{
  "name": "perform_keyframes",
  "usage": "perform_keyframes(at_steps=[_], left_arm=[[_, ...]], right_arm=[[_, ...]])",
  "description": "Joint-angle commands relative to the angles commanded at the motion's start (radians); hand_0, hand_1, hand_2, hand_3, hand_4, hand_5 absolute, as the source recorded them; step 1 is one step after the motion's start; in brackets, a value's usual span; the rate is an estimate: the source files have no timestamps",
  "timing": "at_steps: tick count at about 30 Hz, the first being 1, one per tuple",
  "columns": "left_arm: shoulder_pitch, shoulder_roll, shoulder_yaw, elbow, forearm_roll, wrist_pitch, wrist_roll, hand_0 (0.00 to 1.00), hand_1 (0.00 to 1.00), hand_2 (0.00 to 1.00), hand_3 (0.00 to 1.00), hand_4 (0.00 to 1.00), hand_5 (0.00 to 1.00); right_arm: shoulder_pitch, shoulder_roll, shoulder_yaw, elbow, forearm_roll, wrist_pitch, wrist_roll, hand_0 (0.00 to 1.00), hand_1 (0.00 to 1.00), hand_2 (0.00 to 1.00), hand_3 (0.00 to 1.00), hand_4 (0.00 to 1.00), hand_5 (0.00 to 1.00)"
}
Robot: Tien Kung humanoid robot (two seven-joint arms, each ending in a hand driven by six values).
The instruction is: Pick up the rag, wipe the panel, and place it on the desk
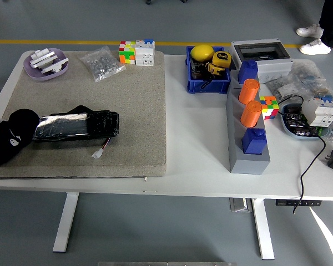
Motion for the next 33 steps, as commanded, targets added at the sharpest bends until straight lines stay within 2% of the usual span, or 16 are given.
perform_keyframes(at_steps=[6,7,12,13,16,18,19,23,28,33], left_arm=[[-0.003,-0.002,0.001,0.0,0.021,0.009,0.003,0.39,0.596,0.78,0.572,0.002,0.002],[-0.003,-0.002,0.001,0.0,0.025,0.012,0.003,0.288,0.317,0.679,0.477,0.002,0.002],[-0.001,-0.005,0.003,-0.007,0.046,0.021,0.007,0.288,0.317,0.679,0.477,0.002,0.002],[0.001,-0.005,0.002,-0.011,0.05,0.022,0.008,0.323,0.214,0.604,0.381,0.002,0.002],[0.011,-0.008,-0.005,-0.031,0.062,0.025,0.013,0.323,0.214,0.604,0.381,0.002,0.002],[0.023,-0.011,-0.016,-0.059,0.078,0.029,0.02,0.323,0.214,0.604,0.381,0.002,0.002],[0.026,-0.011,-0.019,-0.067,0.082,0.031,0.022,0.297,0.161,0.582,0.365,0.002,0.002],[0.069,-0.015,-0.042,-0.193,0.121,0.042,0.065,0.297,0.161,0.582,0.365,0.002,0.002],[0.094,-0.016,-0.013,-0.332,0.139,0.049,0.11,0.27,0.155,0.573,0.366,0.002,0.002],[0.094,-0.028,0.015,-0.347,0.138,0.05,0.12,0.267,0.15,0.572,0.367,0.002,0.002]], right_arm=[[0.002,0.0,0.011,0.0,-0.006,-0.002,0.007,0.772,0.634,0.68,0.608,0.998,0.557],[0.002,0.0,0.013,0.0,-0.008,-0.003,0.009,0.773,0.633,0.679,0.609,0.998,0.556],[0.002,0.0,0.018,0.0,-0.01,-0.005,0.014,0.773,0.633,0.679,0.609,0.998,0.556],[0.002,0.0,0.019,0.0,-0.01,-0.006,0.015,0.771,0.631,0.678,0.607,0.998,0.556],[0.001,0.0,0.019,0.0,-0.008,-0.007,0.015,0.771,0.631,0.678,0.607,0.998,0.556],[0.0,0.001,0.018,0.0,-0.006,-0.007,0.015,0.771,0.631,0.678,0.607,0.998,0.556],[0.0,0.001,0.018,0.0,-0.006,-0.007,0.015,0.771,0.629,0.677,0.606,0.998,0.556],[-0.001,0.002,0.018,0.0,-0.003,-0.008,0.014,0.771,0.629,0.677,0.606,0.998,0.556],[-0.001,0.003,0.022,0.0,-0.009,-0.005,0.017,0.771,0.63,0.676,0.604,0.998,0.555],[0.001,0.005,0.03,0.0,-0.019,-0.003,0.021,0.771,0.63,0.676,0.604,0.998,0.554]])
